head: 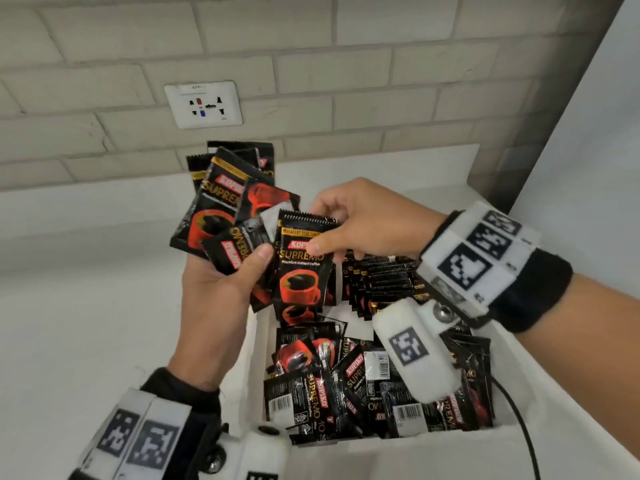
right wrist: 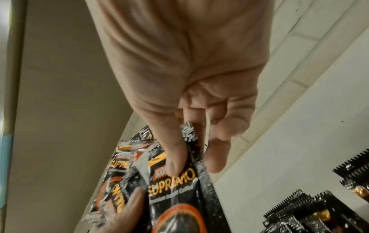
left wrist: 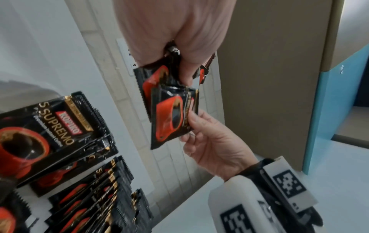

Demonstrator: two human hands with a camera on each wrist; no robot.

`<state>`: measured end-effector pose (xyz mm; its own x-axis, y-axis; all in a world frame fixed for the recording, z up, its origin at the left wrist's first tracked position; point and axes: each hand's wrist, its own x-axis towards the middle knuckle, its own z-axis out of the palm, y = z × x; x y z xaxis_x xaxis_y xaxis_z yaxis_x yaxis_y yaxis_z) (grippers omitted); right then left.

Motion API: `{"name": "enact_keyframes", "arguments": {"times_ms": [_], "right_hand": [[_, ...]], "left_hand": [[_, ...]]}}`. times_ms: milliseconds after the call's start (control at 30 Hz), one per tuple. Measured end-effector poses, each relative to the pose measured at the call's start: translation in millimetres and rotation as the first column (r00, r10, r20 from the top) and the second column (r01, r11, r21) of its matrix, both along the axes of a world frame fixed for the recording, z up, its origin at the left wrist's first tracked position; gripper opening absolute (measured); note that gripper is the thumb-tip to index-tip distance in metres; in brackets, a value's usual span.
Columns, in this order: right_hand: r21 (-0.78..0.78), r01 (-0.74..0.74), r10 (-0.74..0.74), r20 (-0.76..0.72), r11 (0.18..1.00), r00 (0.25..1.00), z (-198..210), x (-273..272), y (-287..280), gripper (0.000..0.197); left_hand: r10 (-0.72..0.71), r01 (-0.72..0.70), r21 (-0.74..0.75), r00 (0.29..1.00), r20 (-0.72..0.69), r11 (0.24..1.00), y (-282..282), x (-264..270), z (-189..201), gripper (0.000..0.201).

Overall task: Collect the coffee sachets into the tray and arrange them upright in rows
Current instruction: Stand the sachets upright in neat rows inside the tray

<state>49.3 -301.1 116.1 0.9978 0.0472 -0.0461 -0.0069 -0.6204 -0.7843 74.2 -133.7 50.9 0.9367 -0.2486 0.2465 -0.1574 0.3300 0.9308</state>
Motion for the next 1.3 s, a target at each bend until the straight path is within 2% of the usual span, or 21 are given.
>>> {"name": "enact_keyframes", "arguments": {"times_ms": [133,200,300,367,567,733,933,1033,1100,1167,1233,1300], "right_hand": [[-0.085,-0.005,0.002,-0.036,0.996,0.999,-6,18,-5,0.022],[-0.182,-0.026,0.012,-0.079,0.983,0.997,-18,23,-5,0.022],[-0.373,-0.073,0.029,-0.121,0.925,0.992,-39,30,1,0.015],[-0.470,-0.101,0.052,-0.117,0.877,0.992,-50,35,8,0.029],[-0.584,-0.170,0.128,-0.113,0.793,0.985,-69,46,24,0.030],[-0.635,-0.142,0.124,-0.074,0.759,0.990,-72,48,22,0.033],[-0.573,-0.117,0.080,-0.089,0.811,0.993,-61,45,12,0.040],[-0.478,-0.006,0.000,-0.012,0.879,1.000,-45,37,1,0.024],[-0.322,0.076,-0.069,0.032,0.944,0.997,-35,28,-7,0.012],[-0.033,0.111,-0.111,-0.004,0.993,0.994,-30,15,-9,0.008],[0.208,0.143,-0.128,-0.085,0.968,0.988,-31,2,-9,0.017],[0.311,0.177,-0.150,-0.110,0.934,0.983,-38,-8,-9,0.022]], "left_hand": [[0.096,-0.099,-0.099,0.995,-0.031,0.990,17,12,2,0.045],[0.128,-0.133,-0.129,0.991,-0.043,0.983,26,17,1,0.044],[0.141,-0.147,-0.132,0.989,-0.053,0.980,32,19,-2,0.046],[0.141,-0.148,-0.125,0.988,-0.064,0.981,32,18,-3,0.047],[0.133,-0.146,-0.106,0.984,-0.121,0.984,29,16,-9,0.040],[0.057,-0.076,-0.083,0.976,-0.210,0.994,27,16,-15,0.037],[-0.002,-0.033,-0.088,0.928,-0.372,0.996,22,14,-21,0.028],[-0.037,-0.012,-0.113,0.907,-0.420,0.994,15,9,-20,0.023],[-0.067,0.008,-0.132,0.893,-0.445,0.991,9,5,-20,0.020],[-0.102,0.044,-0.137,0.888,-0.449,0.990,1,1,-19,0.019],[-0.146,0.101,-0.125,0.887,-0.438,0.987,-9,-5,-18,0.020],[-0.195,0.162,-0.112,0.883,-0.427,0.980,-18,-12,-18,0.026]]}}
